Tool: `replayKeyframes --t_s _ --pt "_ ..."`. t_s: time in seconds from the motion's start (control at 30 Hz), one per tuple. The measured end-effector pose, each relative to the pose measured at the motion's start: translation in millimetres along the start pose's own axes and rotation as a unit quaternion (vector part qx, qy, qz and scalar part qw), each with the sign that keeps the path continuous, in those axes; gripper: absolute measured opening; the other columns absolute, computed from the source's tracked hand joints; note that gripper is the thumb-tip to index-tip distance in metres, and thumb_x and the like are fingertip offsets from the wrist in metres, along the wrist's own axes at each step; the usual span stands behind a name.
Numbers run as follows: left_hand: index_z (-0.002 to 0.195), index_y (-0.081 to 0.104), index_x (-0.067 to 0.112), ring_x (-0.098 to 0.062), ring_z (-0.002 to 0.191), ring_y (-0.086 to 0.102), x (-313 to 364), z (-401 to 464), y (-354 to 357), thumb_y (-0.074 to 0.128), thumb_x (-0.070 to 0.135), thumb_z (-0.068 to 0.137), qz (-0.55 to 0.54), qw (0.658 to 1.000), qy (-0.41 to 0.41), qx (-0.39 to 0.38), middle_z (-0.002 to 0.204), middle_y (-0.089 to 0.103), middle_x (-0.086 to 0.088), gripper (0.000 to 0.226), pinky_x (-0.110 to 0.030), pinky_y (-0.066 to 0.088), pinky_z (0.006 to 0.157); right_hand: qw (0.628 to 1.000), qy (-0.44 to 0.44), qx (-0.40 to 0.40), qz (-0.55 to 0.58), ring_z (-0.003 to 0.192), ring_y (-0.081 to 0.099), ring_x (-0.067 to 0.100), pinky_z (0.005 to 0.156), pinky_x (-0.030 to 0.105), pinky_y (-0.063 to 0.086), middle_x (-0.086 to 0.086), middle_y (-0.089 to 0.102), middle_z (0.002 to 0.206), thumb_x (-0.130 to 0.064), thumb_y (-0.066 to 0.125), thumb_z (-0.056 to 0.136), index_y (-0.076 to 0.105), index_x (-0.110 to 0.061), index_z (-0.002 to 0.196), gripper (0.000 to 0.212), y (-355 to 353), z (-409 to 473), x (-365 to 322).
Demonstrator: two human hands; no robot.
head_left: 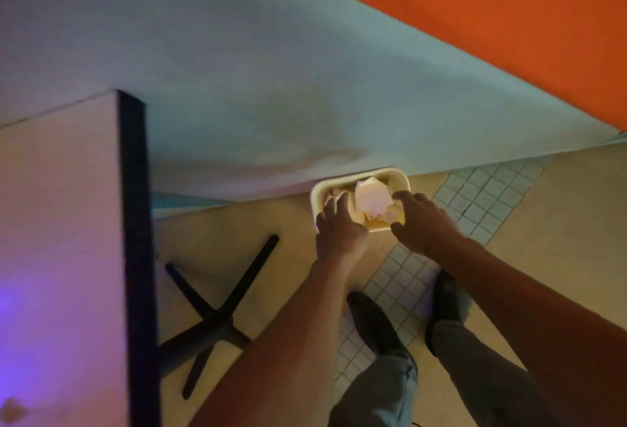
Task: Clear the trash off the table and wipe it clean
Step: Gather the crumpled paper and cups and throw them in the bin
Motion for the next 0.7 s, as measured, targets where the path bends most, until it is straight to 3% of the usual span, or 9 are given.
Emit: replayKeyframes --t_s 0.1,0.2,0.43,0.7 --pt "0.158 0.025 0.026 -0.029 0.149 0.023 18 -50 -22 0.052 0.014 0.09 -0.025 1.0 0.01 -0.013 0.165 0.021 -0.002 0.073 -0.049 0.033 0.117 1.0 -0.004 -0.001 0.014 0.118 0.056 0.033 0.098 0.049 0.049 0.009 0.051 0.135 -0.032 0.063 0.091 0.046 -0.027 0.141 0.054 -17 -50 -4" --pt "0.157 0.025 0.027 -0.027 0.15 0.022 29 -103 -47 0.052 0.012 0.09 -0.056 0.998 0.018 -0.021 0.165 0.019 0.0 0.074 -0.048 0.034 0.117 1.0 -0.009 0.001 0.02 0.115 0.057 0.028 0.095 0.042 0.049 0.008 0.053 0.134 -0.034 0.064 0.092 0.05 -0.026 0.138 0.049 -39 -102 -19" --pt "0.152 0.03 0.029 -0.027 0.141 0.038 32 -207 -109 0.054 0.011 0.09 -0.138 0.989 0.045 0.018 0.161 0.027 -0.001 0.069 -0.047 0.047 0.107 0.998 -0.051 0.018 0.032 0.107 0.06 0.026 0.084 0.031 0.043 0.008 0.056 0.127 -0.029 0.064 0.093 0.053 -0.023 0.137 0.047 -88 -199 -77" --pt "0.149 0.038 0.024 -0.029 0.127 0.051 20 -315 -187 0.058 0.009 0.084 -0.219 0.969 0.062 0.1 0.147 0.042 -0.007 0.069 -0.044 0.049 0.101 0.989 -0.137 0.042 0.031 0.101 0.062 0.023 0.086 0.039 0.05 0.003 0.058 0.124 -0.027 0.067 0.091 0.055 -0.027 0.133 0.044 -126 -284 -168"
Point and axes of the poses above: each hand's wrist, its own z-axis towards the middle knuckle, its own y-axis out of the palm, x = y × z, the point moved 8 cm from there along z, towards the middle knuckle
